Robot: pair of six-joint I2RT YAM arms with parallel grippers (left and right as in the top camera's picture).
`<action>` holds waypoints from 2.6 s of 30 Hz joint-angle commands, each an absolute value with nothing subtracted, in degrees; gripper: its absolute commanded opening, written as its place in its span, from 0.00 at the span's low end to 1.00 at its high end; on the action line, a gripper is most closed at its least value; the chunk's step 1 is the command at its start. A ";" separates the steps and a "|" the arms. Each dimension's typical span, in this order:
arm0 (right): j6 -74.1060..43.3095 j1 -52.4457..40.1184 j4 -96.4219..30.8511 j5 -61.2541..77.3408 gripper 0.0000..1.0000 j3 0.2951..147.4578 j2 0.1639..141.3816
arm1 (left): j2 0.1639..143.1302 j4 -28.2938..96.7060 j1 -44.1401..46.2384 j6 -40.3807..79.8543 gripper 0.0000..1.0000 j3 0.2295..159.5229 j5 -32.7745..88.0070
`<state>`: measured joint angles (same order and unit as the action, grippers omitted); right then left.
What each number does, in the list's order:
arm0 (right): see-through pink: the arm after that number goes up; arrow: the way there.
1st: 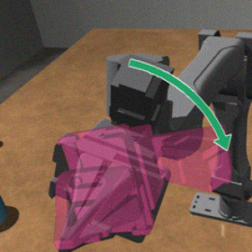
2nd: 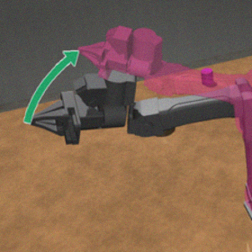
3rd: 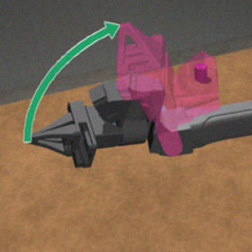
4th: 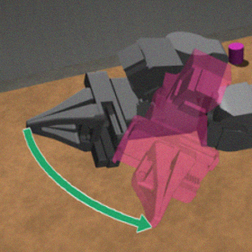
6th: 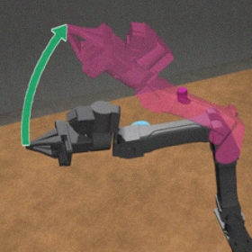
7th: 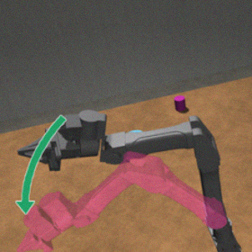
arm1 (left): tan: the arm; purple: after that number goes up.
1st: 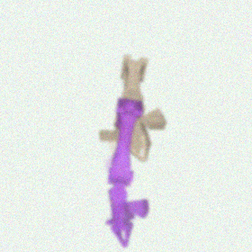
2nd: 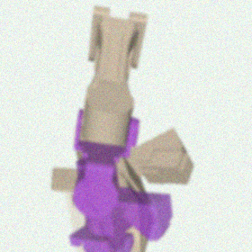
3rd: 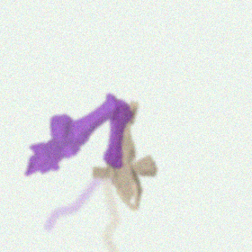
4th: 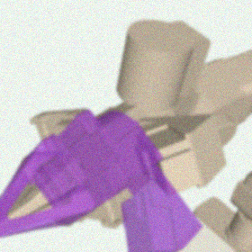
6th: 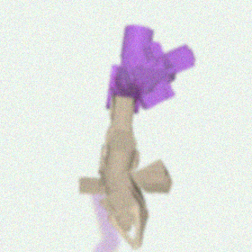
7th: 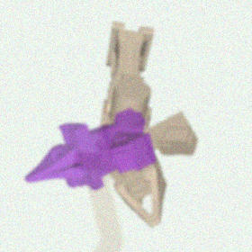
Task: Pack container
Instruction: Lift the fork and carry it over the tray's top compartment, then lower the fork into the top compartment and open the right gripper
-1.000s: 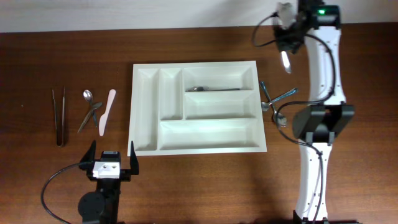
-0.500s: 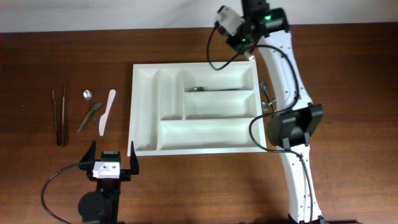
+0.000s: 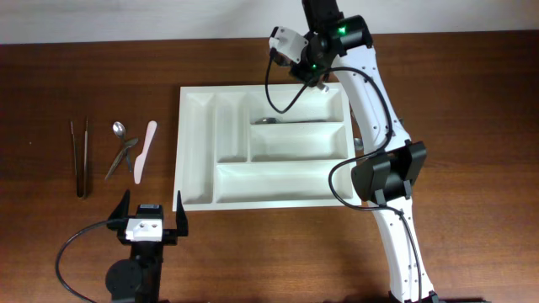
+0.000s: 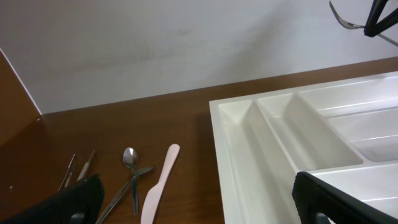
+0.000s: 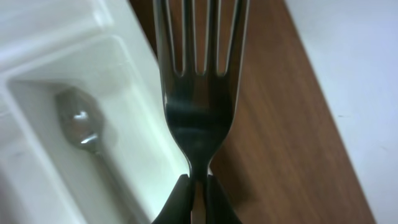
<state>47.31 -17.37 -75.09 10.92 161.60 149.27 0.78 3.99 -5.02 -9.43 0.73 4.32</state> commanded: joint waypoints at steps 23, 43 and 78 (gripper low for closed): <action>47.59 -17.93 -78.72 17.37 0.04 161.23 149.27 | 0.30 4.14 -5.32 -9.98 0.99 0.49 5.15; 47.51 -16.93 -78.70 17.39 0.04 161.25 149.27 | 0.30 4.14 -5.32 -9.98 0.99 0.49 5.15; 40.27 -16.73 -71.57 15.62 0.04 161.25 149.25 | 0.30 4.14 -5.32 -9.98 0.99 0.49 5.15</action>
